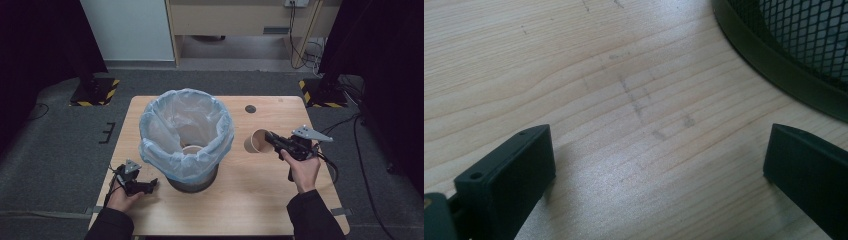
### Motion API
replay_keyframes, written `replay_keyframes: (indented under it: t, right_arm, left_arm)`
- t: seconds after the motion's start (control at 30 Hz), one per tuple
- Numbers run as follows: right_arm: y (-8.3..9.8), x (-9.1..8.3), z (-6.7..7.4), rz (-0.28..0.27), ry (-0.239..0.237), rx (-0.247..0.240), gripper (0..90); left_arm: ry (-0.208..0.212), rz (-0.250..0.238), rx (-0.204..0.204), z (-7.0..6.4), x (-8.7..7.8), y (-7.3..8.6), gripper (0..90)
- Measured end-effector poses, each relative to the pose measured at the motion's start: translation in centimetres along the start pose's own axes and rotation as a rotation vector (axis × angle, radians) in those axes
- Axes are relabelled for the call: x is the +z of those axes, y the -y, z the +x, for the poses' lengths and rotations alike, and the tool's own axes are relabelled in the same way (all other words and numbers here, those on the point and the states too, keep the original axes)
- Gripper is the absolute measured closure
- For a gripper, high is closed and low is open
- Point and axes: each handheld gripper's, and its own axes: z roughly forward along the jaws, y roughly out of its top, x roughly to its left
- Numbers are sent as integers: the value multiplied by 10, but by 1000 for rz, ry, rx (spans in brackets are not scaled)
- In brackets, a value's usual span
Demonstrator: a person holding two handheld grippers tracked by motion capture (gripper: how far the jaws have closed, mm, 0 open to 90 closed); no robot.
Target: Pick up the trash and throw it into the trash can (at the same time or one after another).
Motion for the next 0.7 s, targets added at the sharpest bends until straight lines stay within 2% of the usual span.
replay_keyframes:
  t: [0.27, 0.5, 0.7]
  right_arm:
    - [-23, -23, 0, -126, 4, 20, 833]
    - [-36, -35, 6, -195, -6, 15, 833]
    - [-46, -44, 12, -259, 7, 2, 833]
  left_arm:
    - [0, 0, 0, 0, 0, 0, 0]
    - [0, 0, 0, 0, 0, 0, 0]
    - [0, 0, 0, 0, 0, 0, 0]
